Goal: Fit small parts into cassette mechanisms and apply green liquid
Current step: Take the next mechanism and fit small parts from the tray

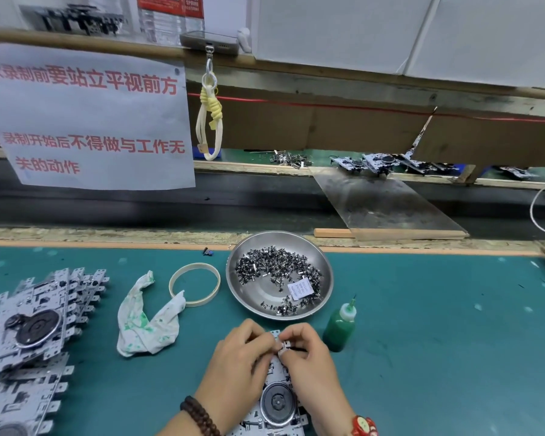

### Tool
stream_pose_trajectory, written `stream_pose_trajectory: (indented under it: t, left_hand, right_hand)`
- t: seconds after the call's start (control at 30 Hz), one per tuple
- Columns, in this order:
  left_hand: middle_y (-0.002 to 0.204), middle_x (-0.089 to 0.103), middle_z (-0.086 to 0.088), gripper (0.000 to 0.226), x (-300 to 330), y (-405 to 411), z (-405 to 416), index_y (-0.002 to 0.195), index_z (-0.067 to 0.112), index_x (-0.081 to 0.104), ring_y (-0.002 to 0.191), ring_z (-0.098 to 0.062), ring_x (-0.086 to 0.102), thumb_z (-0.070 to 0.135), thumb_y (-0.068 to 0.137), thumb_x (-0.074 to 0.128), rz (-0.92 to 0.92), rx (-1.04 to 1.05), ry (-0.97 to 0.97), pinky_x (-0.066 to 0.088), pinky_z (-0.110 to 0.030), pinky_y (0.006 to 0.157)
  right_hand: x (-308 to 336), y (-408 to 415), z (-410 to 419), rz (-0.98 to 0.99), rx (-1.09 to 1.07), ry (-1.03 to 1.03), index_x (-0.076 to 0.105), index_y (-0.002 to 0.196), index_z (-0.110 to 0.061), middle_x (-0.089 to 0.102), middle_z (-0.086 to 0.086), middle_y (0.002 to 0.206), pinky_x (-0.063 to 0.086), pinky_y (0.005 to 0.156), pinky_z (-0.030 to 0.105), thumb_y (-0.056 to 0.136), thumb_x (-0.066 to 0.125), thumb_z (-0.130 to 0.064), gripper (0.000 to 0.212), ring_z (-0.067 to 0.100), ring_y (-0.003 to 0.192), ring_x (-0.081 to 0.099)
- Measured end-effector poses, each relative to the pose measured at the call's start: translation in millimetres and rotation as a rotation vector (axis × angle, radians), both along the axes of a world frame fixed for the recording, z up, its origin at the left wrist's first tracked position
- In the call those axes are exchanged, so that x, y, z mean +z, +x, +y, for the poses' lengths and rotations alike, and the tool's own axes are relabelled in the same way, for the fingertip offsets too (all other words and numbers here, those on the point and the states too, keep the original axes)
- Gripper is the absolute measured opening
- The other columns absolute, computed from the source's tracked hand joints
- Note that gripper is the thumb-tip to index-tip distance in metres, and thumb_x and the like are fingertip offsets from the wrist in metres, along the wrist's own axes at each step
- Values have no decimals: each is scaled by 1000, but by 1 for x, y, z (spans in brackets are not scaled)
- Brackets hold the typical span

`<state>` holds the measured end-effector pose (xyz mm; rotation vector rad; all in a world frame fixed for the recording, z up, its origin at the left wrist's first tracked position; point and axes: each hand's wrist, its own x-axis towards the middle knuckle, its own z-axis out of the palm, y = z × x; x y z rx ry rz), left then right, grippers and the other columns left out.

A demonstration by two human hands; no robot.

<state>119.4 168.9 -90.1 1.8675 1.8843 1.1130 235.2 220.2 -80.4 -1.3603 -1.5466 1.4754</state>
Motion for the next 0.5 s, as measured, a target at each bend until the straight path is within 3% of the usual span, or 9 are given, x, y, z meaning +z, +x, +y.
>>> stream_pose_trajectory:
  t: [0.1,0.2,0.27,0.33,0.4,0.43,0.5]
  left_hand:
    - [85,51,10,18,3,-1,-2,92,33,48,78,-7,49,18,84,55,71,-35,40,45,-30,69]
    - [85,52,8,16,5,-1,-3,89,33,51,78,-10,51,18,84,54,96,-37,36,46,-33,66]
    - [91,50,14,17,4,-1,-4,89,32,60,85,-6,50,16,88,53,61,-19,4,44,-33,75]
    - [101,45,23,20,3,0,-8,95,33,63,98,3,44,17,91,52,14,24,-28,38,-23,88]
    - [113,37,29,28,5,0,-15,99,43,57,110,11,33,17,91,53,-76,120,-19,26,-9,91]
    - [115,36,29,34,6,0,-20,100,48,52,112,10,31,16,90,54,-125,189,-2,24,-9,92]
    - [111,39,23,41,8,-5,-29,103,49,46,108,1,37,13,88,58,-221,324,3,31,-21,94]
  right_hand:
    - [2,3,0,21,12,-25,58,82,-16,60,1,83,44,64,17,81,54,8,23,8,67,53]
    - [5,5,0,19,37,-9,58,85,-15,60,1,86,45,68,19,82,53,7,22,9,71,54]
    - [6,8,-3,26,58,17,58,89,-15,61,0,92,45,69,15,84,52,7,24,7,74,55]
    - [4,16,-8,32,38,67,58,90,-18,61,-2,98,45,71,11,83,53,8,27,7,81,57]
    - [-1,30,-13,37,-107,167,59,86,-21,63,0,100,45,69,12,81,58,9,31,6,79,58]
    - [-3,38,-14,40,-222,221,59,82,-23,64,4,100,43,64,11,78,61,11,33,7,74,57]
    - [-6,53,-11,20,-428,301,56,82,-24,61,10,101,41,59,8,74,66,12,38,17,75,53]
